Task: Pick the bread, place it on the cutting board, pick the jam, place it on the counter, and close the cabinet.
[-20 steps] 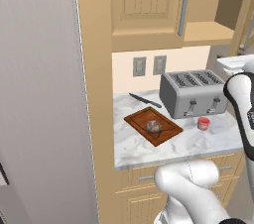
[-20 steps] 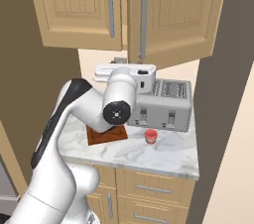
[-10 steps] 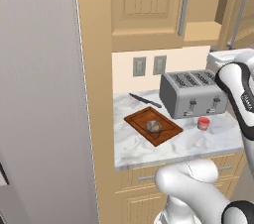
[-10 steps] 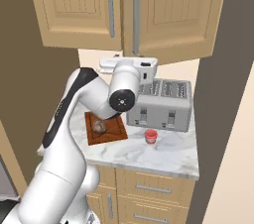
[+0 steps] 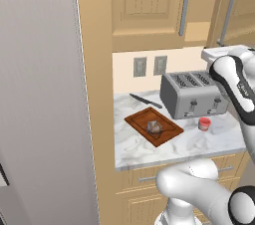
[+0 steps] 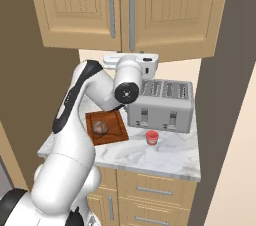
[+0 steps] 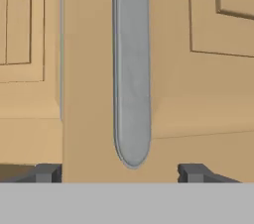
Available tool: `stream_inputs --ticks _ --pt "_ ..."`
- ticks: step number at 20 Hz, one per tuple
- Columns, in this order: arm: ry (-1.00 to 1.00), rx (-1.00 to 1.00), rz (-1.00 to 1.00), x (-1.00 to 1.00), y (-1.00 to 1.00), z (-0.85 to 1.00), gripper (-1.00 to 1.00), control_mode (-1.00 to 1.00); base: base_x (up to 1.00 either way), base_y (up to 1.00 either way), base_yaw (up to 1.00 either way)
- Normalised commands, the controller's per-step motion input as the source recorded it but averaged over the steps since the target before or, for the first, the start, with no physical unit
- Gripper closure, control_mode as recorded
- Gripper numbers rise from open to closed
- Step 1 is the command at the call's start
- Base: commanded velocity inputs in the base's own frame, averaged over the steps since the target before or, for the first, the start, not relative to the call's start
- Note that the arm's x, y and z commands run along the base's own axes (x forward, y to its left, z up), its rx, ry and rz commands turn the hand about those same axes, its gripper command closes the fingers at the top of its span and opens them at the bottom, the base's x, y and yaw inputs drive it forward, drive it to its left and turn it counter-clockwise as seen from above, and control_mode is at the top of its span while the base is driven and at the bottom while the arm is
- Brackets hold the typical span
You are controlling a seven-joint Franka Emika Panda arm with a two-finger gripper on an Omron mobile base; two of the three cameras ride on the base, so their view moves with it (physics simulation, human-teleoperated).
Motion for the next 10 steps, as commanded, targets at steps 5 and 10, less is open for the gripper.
stream_inputs --ticks 5,10 --pt "0.0 0.0 0.01 0.44 0.0 -0.03 -1.0 -1.0 0.0 0.0 0.0" --pt "0.0 0.0 0.0 0.44 0.0 -0.01 -1.0 -1.0 0.0 0.0 0.0"
